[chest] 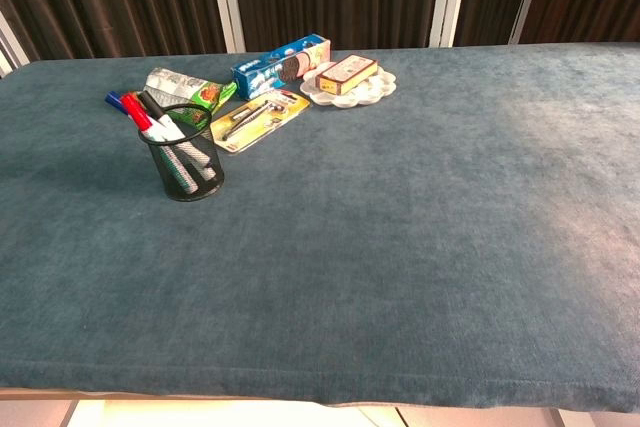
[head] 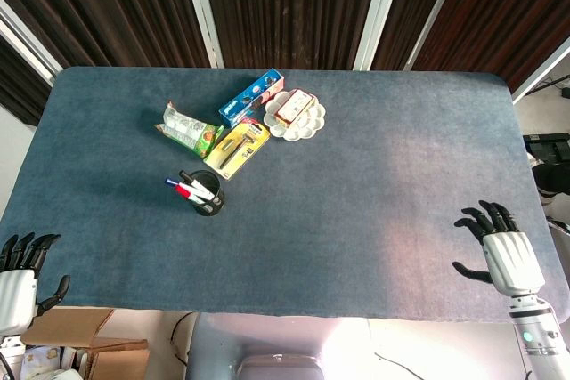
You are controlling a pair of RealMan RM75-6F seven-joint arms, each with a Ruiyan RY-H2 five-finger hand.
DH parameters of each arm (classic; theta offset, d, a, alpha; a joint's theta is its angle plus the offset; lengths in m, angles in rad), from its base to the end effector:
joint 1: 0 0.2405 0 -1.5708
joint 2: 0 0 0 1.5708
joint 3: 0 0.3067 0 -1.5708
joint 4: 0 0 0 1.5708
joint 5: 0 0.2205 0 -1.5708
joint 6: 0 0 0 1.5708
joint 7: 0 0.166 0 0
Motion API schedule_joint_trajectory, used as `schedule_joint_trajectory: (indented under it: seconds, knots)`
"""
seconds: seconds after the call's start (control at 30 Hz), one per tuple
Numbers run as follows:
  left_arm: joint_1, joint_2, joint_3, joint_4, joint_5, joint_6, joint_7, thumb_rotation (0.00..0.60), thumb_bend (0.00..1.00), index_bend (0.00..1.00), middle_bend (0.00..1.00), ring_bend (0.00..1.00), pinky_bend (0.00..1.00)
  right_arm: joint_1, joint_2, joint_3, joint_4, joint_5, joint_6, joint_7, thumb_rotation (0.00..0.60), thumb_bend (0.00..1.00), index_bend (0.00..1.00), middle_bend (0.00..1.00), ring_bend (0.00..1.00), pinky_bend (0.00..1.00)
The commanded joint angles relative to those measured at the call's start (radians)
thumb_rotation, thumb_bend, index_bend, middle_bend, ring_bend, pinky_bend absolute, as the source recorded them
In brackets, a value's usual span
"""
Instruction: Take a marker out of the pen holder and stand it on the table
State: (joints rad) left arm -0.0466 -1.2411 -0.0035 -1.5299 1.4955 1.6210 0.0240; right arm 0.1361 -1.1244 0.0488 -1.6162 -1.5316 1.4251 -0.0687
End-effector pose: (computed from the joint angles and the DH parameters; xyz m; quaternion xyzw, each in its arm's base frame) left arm -0.3703 0.1835 0.1471 -0.5643 -0.3781 -0.4059 0.6115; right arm -0.3471 -0.2250 0.1577 0.6366 -0.3635 0.3746 0.5677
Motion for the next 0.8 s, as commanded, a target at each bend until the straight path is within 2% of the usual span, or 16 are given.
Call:
schedule_joint_trajectory:
  seconds: [0.03,0.23,0.3,0.47,0.67,0.8]
  knots:
    - [-0.004,0.006,-0.002,-0.01,0.004,-0.013,0.012,0.6,0.34,0.21,0.19,0.1,0.06,-0.001,0.001,-0.001,0.001,-0.001,0.002,0.003,0.6,0.21,0.46,0.34,0.15,0.23]
    - [-0.041,0.014,-0.027,-0.029,0.029,-0.042,0.013,0.6,0.34,0.25,0.23,0.15,0.1,-0.001,0.0,-0.001,0.003,-0.003,0.003,0.003,0.6,0.21,0.46,0.34,0.15,0.22]
    - [-0.079,0.013,-0.05,-0.041,0.054,-0.063,0.014,0.6,0.35,0.27,0.25,0.17,0.12,0.0,0.0,-0.001,0.002,-0.001,0.002,0.001,0.6,0.21,0.46,0.34,0.15,0.22]
    - [-0.228,0.004,-0.128,-0.066,0.059,-0.213,-0.003,0.6,0.4,0.34,0.3,0.25,0.19,0.001,-0.002,0.0,0.001,-0.001,0.001,-0.001,0.6,0.21,0.46,0.34,0.15,0.23]
    - [-0.406,-0.062,-0.243,0.001,-0.063,-0.418,0.026,0.6,0.42,0.36,0.31,0.26,0.24,0.001,-0.002,0.001,0.0,0.003,0.0,-0.004,0.6,0.21,0.46,0.34,0.15,0.23]
    - [-0.483,-0.12,-0.293,0.086,-0.168,-0.524,-0.009,0.6,0.42,0.33,0.3,0.25,0.24,-0.001,-0.001,0.001,0.002,0.005,0.003,0.001,0.6,0.21,0.46,0.34,0.15,0.23]
